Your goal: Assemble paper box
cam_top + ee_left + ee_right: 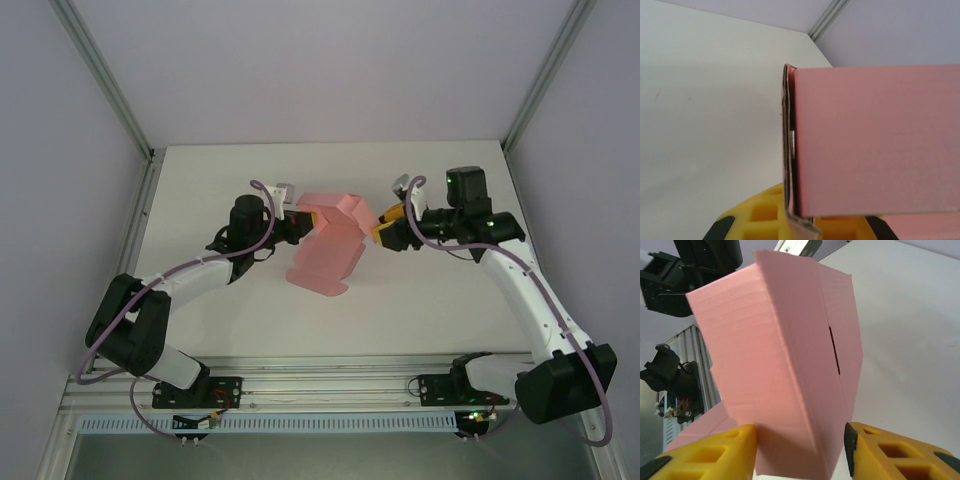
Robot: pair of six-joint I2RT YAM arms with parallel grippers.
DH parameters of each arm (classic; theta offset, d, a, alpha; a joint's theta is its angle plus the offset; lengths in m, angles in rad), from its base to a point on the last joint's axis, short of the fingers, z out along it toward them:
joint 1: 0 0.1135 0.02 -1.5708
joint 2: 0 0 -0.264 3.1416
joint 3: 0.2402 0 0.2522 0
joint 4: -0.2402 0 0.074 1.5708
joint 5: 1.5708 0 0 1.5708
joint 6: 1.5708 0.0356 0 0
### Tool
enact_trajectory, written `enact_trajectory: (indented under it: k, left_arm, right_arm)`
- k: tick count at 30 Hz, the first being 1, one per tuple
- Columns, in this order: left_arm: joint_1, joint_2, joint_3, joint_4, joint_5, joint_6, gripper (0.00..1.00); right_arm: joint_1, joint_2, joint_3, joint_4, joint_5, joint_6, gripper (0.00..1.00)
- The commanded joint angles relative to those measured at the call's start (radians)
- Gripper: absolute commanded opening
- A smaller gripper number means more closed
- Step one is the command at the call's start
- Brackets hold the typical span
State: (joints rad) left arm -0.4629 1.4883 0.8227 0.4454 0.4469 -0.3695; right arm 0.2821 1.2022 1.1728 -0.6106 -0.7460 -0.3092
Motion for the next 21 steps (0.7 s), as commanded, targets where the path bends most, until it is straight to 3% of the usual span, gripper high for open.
enact_trajectory:
  k: [1,8,14,17,21]
  left_arm:
    - [0.002,0.000,0.030,-0.020,0.004,-0.009,0.00]
    - [-0.015,0.006,0.070,-0.106,-0.056,-0.030,0.00]
    - [-0.035,0.007,0.099,-0.171,-0.147,-0.026,0.00]
    - [-0.065,0.005,0.123,-0.240,-0.249,0.001,0.00]
    - [-0.093,-0.008,0.127,-0.259,-0.294,0.026,0.00]
  right_arm:
    - [0.053,0.015,0.018,0.116,0.127,0.073,0.49]
    - [0.166,0.044,-0.018,0.264,0.274,0.213,0.49]
    - [0.227,0.071,-0.008,0.272,0.412,0.244,0.46]
    - [0.266,0.097,0.015,0.241,0.495,0.256,0.49]
    - [0.346,0.121,0.034,0.238,0.686,0.265,0.47]
